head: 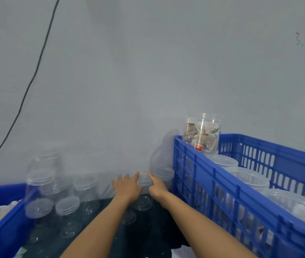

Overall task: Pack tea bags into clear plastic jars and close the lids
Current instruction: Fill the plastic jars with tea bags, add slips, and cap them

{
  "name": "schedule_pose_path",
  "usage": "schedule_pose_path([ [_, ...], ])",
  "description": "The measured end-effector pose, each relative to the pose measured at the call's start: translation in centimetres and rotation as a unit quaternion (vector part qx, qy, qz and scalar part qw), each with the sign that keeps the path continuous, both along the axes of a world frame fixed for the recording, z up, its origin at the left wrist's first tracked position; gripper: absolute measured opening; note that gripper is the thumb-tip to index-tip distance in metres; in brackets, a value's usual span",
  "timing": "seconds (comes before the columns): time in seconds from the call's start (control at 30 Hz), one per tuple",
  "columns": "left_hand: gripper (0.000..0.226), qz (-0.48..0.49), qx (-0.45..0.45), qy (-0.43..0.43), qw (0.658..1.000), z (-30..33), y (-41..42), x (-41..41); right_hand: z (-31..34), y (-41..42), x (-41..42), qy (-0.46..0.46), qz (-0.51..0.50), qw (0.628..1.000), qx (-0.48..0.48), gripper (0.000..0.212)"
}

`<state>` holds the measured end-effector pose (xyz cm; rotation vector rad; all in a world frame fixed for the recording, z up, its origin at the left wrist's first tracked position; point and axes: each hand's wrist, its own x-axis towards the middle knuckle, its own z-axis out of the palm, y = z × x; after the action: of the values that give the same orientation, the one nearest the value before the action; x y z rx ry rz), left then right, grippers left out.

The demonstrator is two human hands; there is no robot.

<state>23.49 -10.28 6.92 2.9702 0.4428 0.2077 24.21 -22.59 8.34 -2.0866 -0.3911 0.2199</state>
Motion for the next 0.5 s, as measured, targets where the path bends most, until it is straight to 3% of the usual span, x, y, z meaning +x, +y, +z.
schedule_pose_path([
  [0.23,0.08,0.0,0.038,0.031,0.999,0.5,0.5,1.6,-0.7,1.7,1.0,0.009,0.009,1.0,0.005,0.059],
  [0.37,0.077,-0.013,-0.034,-0.002,0.999,0.4,0.2,2.5,-1.8,1.5,1.1,0.045,0.012,0.998,0.045,0.066],
  [0.5,0.071,-0.032,-0.142,-0.093,0.985,-0.6,0.5,2.9,-2.3,1.2,0.8,0.05,0.001,0.994,0.093,0.068],
])
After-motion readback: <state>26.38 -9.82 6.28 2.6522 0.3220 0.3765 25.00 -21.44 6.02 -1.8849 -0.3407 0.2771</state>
